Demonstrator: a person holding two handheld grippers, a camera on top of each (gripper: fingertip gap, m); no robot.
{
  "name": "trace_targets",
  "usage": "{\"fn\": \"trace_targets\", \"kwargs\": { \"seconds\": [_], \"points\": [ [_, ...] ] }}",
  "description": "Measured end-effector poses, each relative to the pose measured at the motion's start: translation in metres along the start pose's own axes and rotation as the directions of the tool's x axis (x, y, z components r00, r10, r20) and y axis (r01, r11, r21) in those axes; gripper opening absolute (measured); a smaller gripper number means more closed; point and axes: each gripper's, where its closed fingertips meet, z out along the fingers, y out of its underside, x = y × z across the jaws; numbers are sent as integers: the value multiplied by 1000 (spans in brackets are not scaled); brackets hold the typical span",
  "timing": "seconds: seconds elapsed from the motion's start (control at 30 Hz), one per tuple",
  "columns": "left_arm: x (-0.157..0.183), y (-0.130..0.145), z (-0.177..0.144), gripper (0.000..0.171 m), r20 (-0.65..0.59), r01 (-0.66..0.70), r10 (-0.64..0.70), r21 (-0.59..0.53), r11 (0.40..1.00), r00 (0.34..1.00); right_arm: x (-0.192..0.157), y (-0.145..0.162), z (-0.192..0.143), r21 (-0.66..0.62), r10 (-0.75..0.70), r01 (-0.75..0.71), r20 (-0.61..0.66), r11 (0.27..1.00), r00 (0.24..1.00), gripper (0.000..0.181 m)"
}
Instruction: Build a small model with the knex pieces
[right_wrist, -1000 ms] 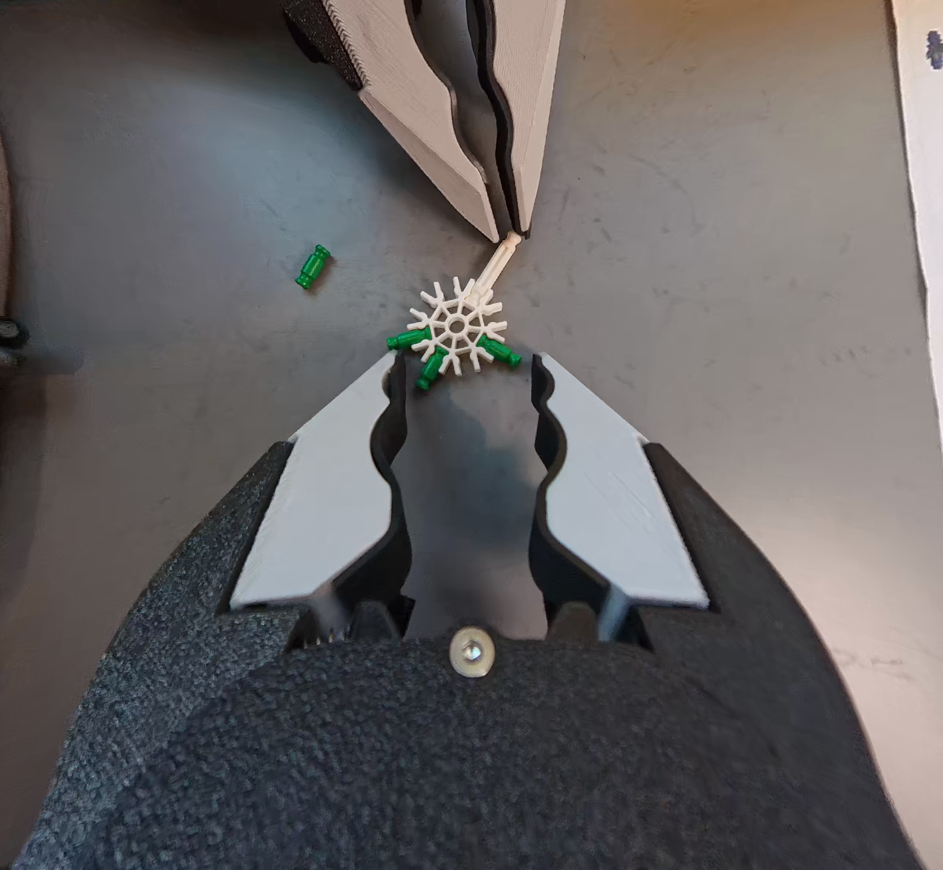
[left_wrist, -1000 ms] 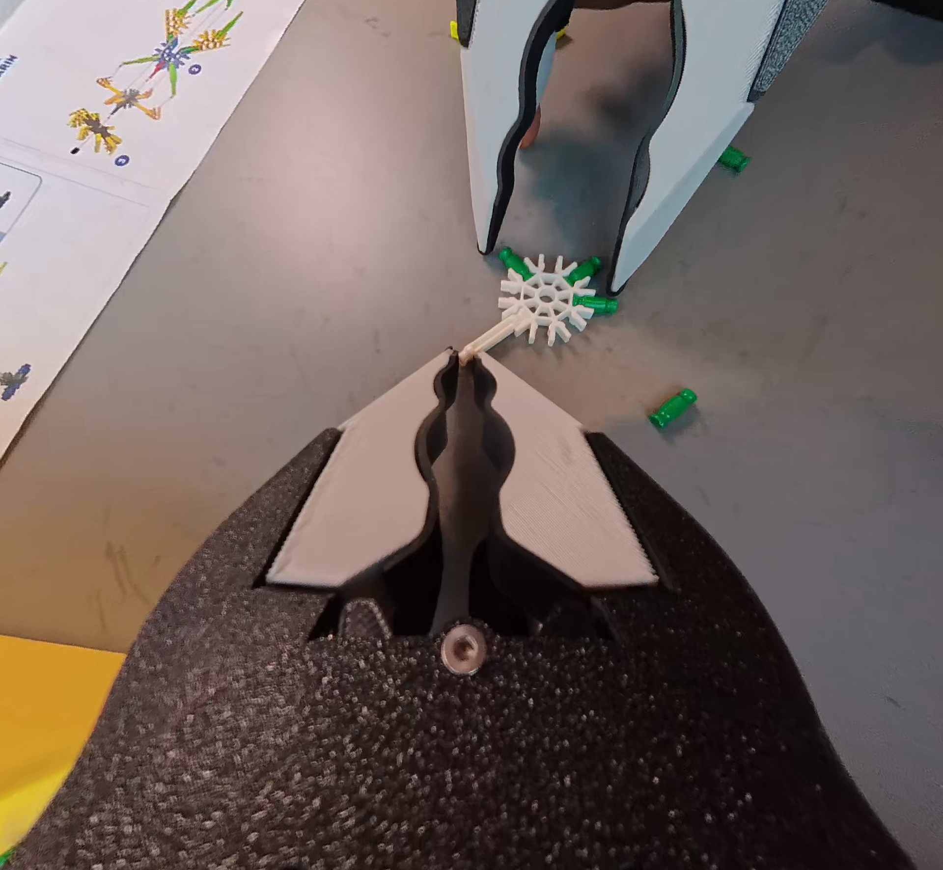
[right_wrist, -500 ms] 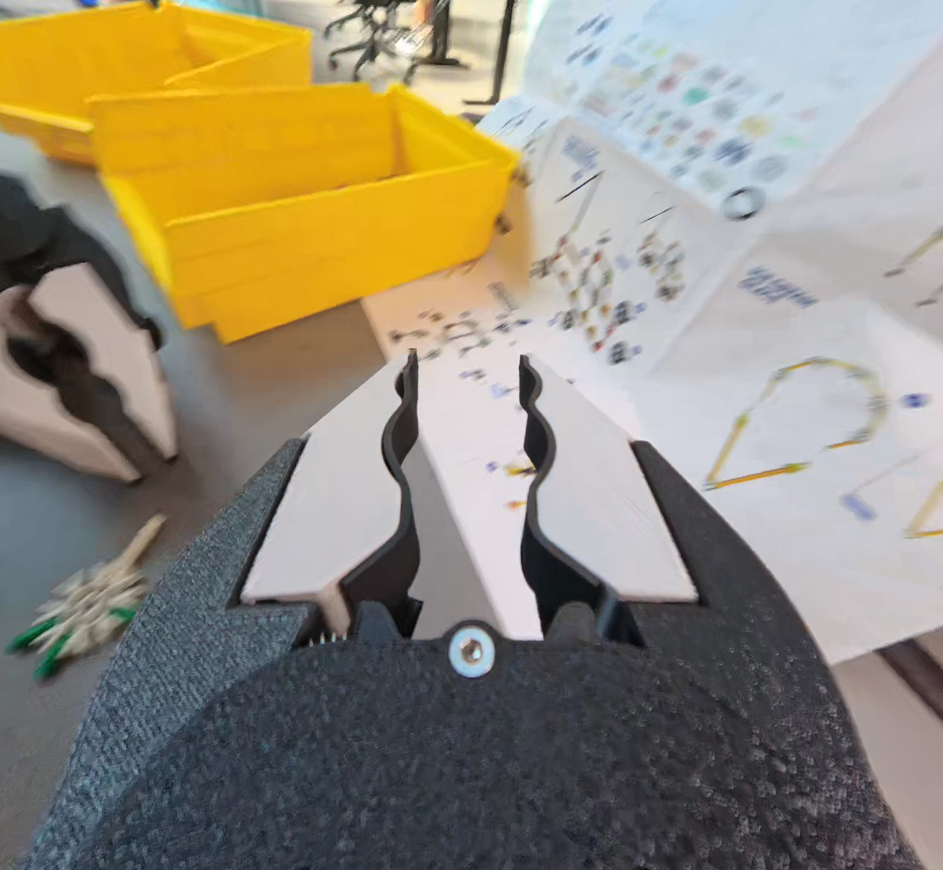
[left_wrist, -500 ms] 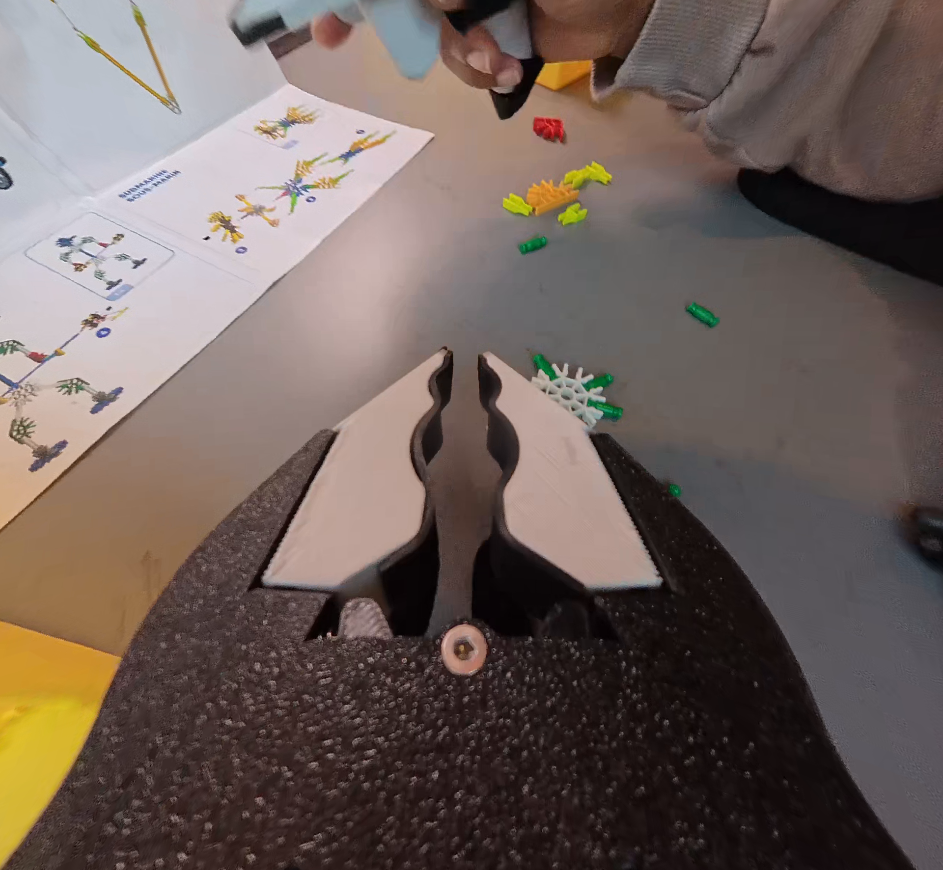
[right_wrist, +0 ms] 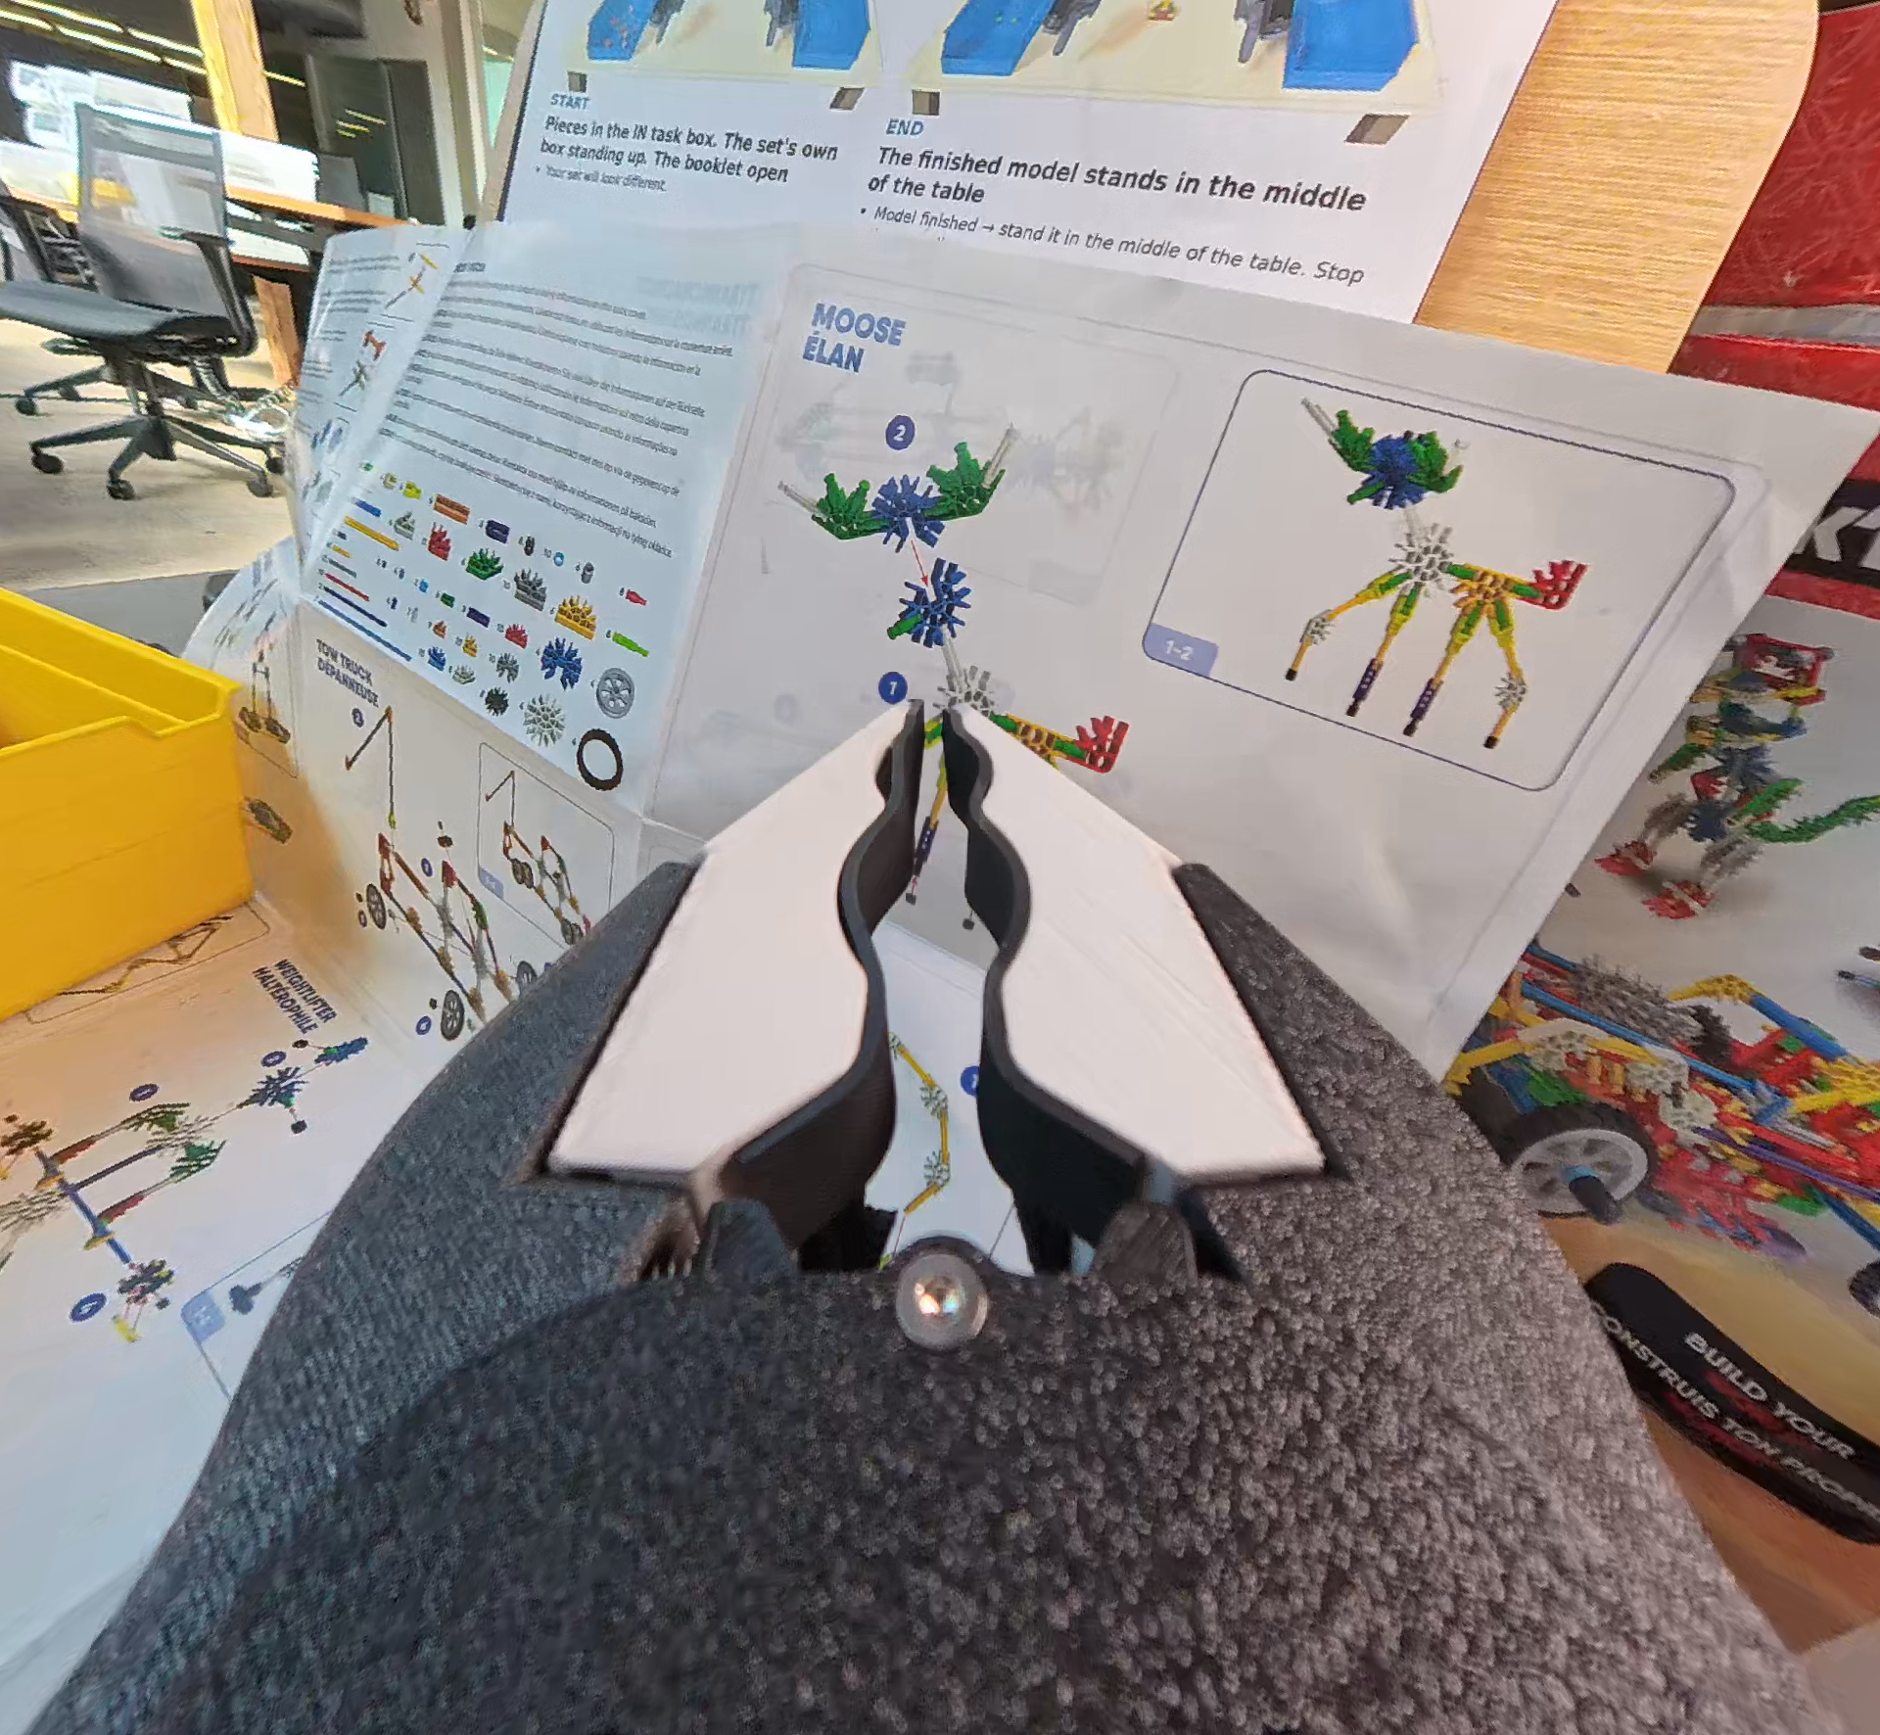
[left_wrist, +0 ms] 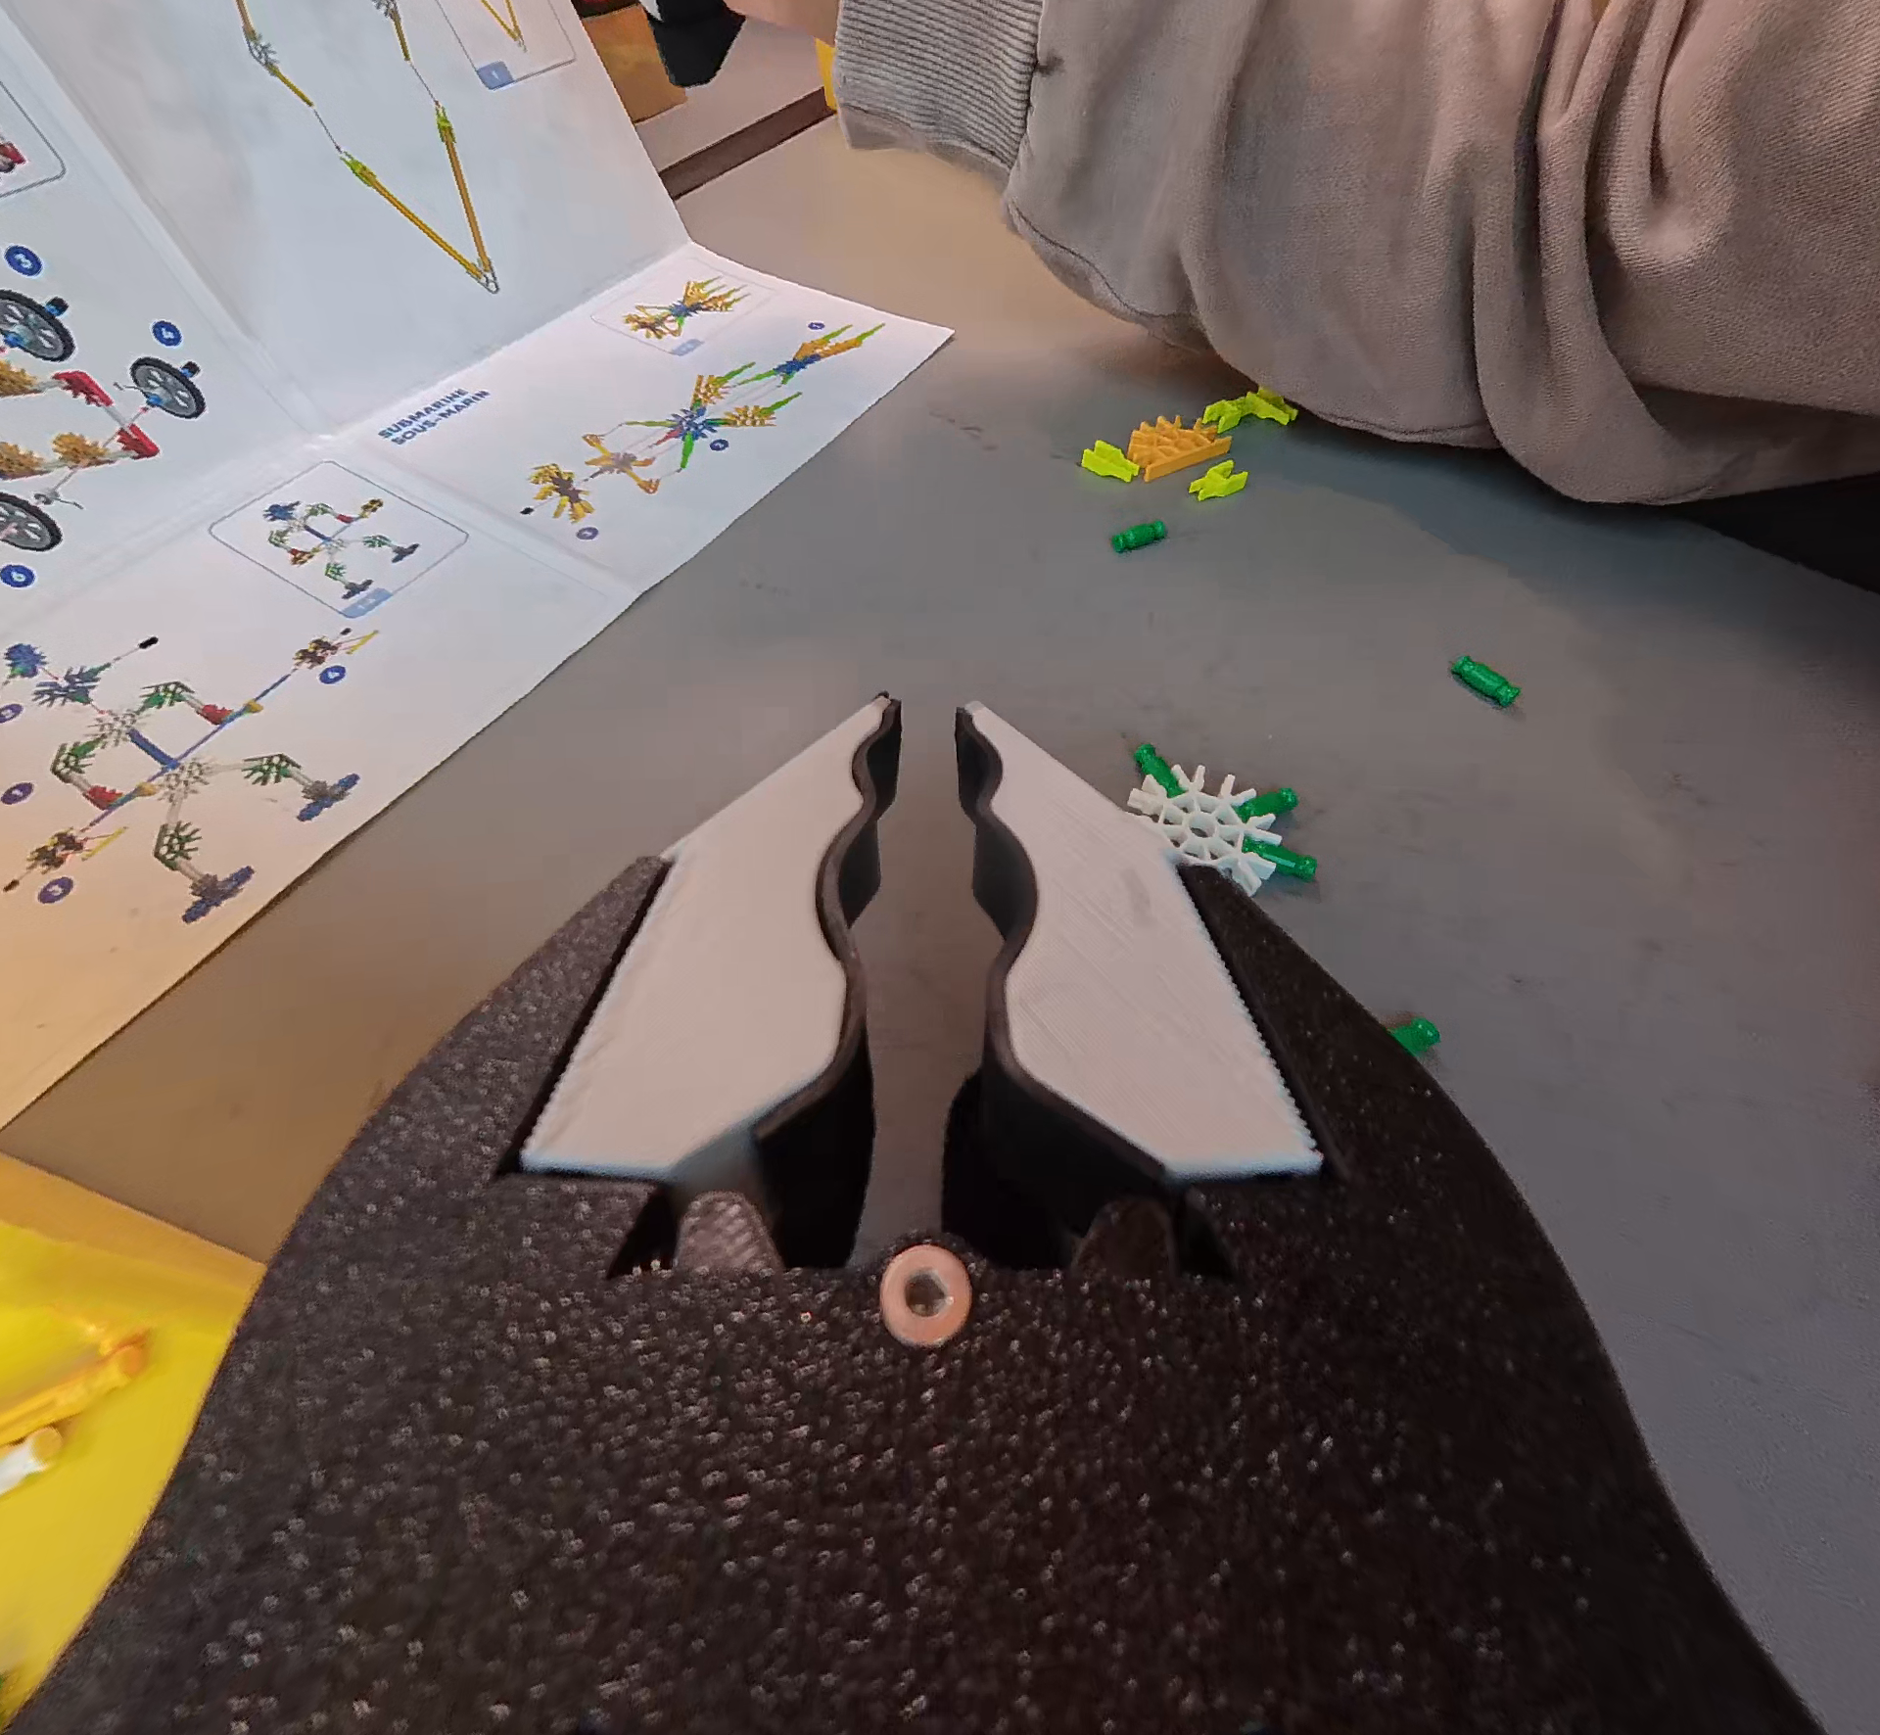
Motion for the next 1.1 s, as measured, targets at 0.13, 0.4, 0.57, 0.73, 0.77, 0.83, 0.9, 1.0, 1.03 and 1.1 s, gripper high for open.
{"fn": "trace_targets", "kwargs": {
  "seconds": [0.13, 0.4, 0.57, 0.73, 0.77, 0.83, 0.9, 1.0, 1.03, 1.1],
  "points": [
    [-2, 0, 0, 11, 1, 2, -2, 2, 1000, 1000, 5, -1, 2, 9, -25, 25, 5, 1000, 1000, 2],
    [-1, 2, 1, 11, 1, -5, 5, -9, 1000, 1000, 7, 4, 3, -16, -29, 30, 8, 999, 1000, 2],
    [-1, 1, 1, 11, 2, -3, 3, -8, 1000, 1000, 12, 6, 1, -25, -36, 36, -4, 999, 999, 0],
    [-2, 2, 2, 11, 4, -5, 5, -16, 1000, 1000, 13, 6, 2, -23, -35, 35, -13, 999, 999, 0],
    [-2, 3, 2, 11, 5, -6, 6, -18, 1000, 1000, 14, 5, 2, -20, -33, 33, -13, 999, 999, 0],
    [-2, 3, 2, 11, 7, -5, 5, -20, 1000, 1000, 16, 4, 2, -17, -30, 30, -24, 999, 999, 0],
    [-3, 3, 2, 11, 10, -5, 5, -21, 1000, 1000, 19, 3, 2, -12, -24, 24, -32, 1000, 999, 0],
    [-4, 4, 3, 11, 12, 3, -2, -27, 1000, 1000, 20, -3, 3, 11, -9, 9, -28, 1000, 1000, 0],
    [-5, 4, 3, 11, 14, 2, -2, -28, 1000, 1000, 22, -3, 4, 8, -9, 10, -29, 1000, 1000, 0],
    [-7, 5, 4, 11, 21, -1, 2, -35, 999, 1000, 26, -3, 6, 1, -8, 8, -38, 1000, 999, 0]
  ]
}}
